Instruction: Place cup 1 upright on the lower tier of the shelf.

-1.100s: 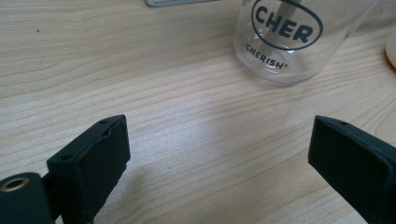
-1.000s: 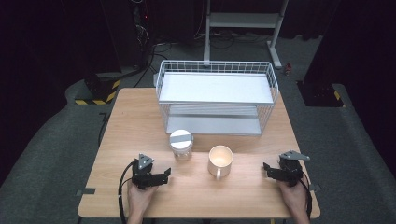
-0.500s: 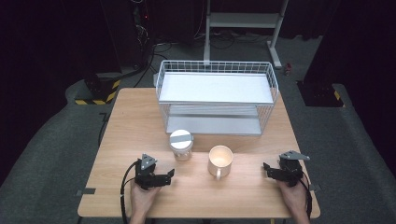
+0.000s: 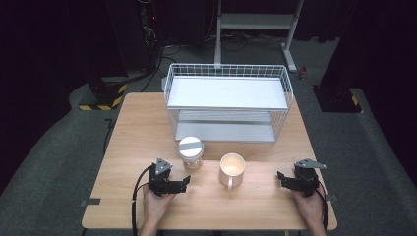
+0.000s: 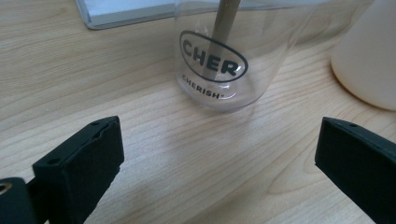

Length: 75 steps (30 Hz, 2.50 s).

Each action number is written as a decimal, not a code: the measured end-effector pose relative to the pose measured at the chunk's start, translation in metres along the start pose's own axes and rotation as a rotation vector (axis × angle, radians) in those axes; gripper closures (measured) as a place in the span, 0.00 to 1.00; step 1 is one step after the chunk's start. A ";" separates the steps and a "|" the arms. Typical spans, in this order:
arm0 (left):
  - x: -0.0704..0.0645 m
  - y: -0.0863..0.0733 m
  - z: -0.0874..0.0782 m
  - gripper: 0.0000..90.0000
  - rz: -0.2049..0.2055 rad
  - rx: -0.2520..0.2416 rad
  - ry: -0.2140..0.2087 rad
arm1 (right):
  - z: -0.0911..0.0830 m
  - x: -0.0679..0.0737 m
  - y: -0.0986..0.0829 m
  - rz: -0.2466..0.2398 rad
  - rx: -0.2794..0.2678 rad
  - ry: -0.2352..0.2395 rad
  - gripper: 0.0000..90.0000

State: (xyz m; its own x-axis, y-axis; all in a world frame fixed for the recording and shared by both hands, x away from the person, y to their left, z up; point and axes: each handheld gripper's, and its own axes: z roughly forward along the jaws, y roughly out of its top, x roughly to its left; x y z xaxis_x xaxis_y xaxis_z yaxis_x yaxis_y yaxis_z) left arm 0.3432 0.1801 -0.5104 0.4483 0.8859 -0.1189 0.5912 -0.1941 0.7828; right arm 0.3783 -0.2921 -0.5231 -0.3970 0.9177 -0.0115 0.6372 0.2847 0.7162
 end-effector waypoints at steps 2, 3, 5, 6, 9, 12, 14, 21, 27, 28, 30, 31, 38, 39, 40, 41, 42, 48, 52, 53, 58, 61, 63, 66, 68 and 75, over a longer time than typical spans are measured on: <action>0.000 0.000 0.001 0.02 -0.009 -0.008 -0.004 | 0.000 0.000 0.000 0.000 0.000 0.000 0.25; 0.000 0.001 0.002 0.02 -0.009 -0.011 -0.009 | 0.000 0.000 0.000 0.000 0.000 0.000 0.25; 0.000 0.002 0.004 0.02 -0.018 -0.014 -0.014 | 0.000 0.000 0.000 0.000 0.000 0.000 0.25; 0.000 0.002 0.004 0.02 -0.029 -0.010 -0.021 | 0.000 0.000 0.000 0.000 0.000 0.000 0.25; 0.001 0.007 0.004 0.01 -0.032 -0.006 -0.026 | 0.000 0.000 0.000 0.000 0.000 0.000 0.25; 0.000 0.012 0.006 0.01 -0.030 -0.008 -0.034 | 0.000 0.000 0.000 0.000 0.000 0.000 0.25; -0.001 0.015 0.007 0.01 -0.025 -0.015 -0.036 | 0.000 0.000 0.000 0.000 0.000 0.000 0.25; -0.003 0.023 0.011 0.01 -0.008 -0.008 -0.019 | 0.000 0.000 0.000 0.000 0.000 0.000 0.25; -0.003 0.026 0.016 0.02 -0.001 -0.006 -0.020 | 0.000 0.000 0.000 0.000 0.000 0.000 0.25; -0.004 0.028 0.018 0.02 0.011 0.000 -0.018 | 0.000 0.000 0.000 0.000 0.000 0.000 0.25; -0.005 0.030 0.020 0.02 0.012 -0.003 -0.020 | 0.000 0.000 0.000 0.000 0.000 0.000 0.25; -0.006 0.031 0.021 0.02 0.012 -0.006 -0.021 | 0.000 0.000 0.000 0.000 0.000 0.000 0.25; -0.007 0.036 0.025 0.03 0.013 -0.022 -0.025 | 0.000 0.000 0.000 0.000 0.000 0.000 0.25; -0.007 0.037 0.026 0.03 0.013 -0.022 -0.025 | 0.000 0.000 0.000 0.000 0.000 0.000 0.25; -0.007 0.036 0.027 0.03 0.013 -0.022 -0.021 | 0.000 0.000 0.000 0.000 0.000 0.000 0.25; -0.007 0.036 0.028 0.04 0.016 -0.021 -0.021 | 0.000 0.000 0.000 0.000 0.000 0.000 0.25; -0.007 0.037 0.028 0.04 0.014 -0.020 -0.021 | 0.000 0.000 0.000 0.000 0.000 0.000 0.25; -0.007 0.039 0.031 0.05 0.014 -0.025 -0.019 | 0.000 0.000 0.000 0.000 0.000 0.000 0.25; -0.009 0.043 0.031 0.05 0.029 -0.025 -0.020 | 0.000 0.000 0.000 0.000 0.000 0.000 0.25; -0.009 0.044 0.033 0.05 0.031 -0.022 -0.017 | 0.000 0.000 0.000 0.000 0.000 0.000 0.25; -0.010 0.046 0.038 0.04 0.030 -0.024 -0.017 | 0.000 0.000 0.000 0.000 0.000 0.000 0.25; -0.009 0.046 0.038 0.05 0.026 -0.029 -0.017 | 0.000 0.000 0.000 0.000 0.000 0.000 0.25; -0.009 0.047 0.039 0.10 0.022 -0.034 -0.023 | 0.000 0.000 0.000 0.001 0.001 0.000 0.25; -0.009 0.047 0.039 0.12 0.023 -0.039 -0.018 | 0.000 0.000 0.000 0.001 0.001 0.000 0.25; -0.008 0.046 0.041 0.12 0.022 -0.038 -0.016 | 0.000 0.000 0.000 0.001 0.001 0.001 0.25; -0.007 0.047 0.043 0.13 0.023 -0.050 -0.011 | 0.000 0.000 0.000 0.000 0.000 0.000 0.25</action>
State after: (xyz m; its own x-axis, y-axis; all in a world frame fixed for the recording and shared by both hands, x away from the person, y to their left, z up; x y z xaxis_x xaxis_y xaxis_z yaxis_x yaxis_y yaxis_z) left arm 0.3961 0.1466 -0.4991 0.4686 0.8769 -0.1072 0.5470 -0.1927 0.8147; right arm 0.3781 -0.2919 -0.5232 -0.3968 0.9178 -0.0111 0.6377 0.2843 0.7159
